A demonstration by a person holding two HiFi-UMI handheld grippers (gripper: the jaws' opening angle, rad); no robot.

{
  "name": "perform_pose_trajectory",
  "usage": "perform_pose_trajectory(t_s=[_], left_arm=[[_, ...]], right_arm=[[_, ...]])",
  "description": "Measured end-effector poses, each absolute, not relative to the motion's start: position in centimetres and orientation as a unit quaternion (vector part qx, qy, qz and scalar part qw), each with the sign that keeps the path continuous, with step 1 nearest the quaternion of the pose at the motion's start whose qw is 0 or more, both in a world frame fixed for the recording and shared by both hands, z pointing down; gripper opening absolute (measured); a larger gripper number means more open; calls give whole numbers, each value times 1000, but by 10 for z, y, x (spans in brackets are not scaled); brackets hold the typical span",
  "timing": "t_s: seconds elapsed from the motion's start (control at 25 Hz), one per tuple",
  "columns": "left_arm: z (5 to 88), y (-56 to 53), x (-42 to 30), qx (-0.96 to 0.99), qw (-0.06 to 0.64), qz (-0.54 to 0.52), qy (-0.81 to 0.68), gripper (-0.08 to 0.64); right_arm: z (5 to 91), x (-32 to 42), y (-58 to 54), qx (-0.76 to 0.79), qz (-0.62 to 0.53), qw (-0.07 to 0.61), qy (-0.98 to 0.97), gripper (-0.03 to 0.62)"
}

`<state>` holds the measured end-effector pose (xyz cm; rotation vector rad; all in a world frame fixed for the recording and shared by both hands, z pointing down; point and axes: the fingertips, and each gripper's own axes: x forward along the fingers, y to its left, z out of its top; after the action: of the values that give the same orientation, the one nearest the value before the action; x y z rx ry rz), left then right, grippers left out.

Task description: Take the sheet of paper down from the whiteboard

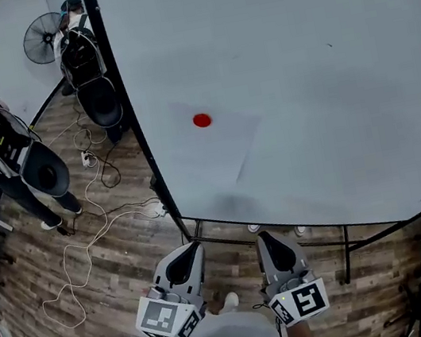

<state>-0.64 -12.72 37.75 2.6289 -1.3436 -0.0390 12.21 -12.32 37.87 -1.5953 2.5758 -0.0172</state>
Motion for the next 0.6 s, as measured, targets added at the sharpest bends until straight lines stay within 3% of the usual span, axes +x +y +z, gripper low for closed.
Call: perform_pose_trajectory(t_s=[0.6], left_arm=[[366,-166,-7,904,87,-22,-417,6]], right_arm=[[355,123,-154,-549,2,81,832,29]])
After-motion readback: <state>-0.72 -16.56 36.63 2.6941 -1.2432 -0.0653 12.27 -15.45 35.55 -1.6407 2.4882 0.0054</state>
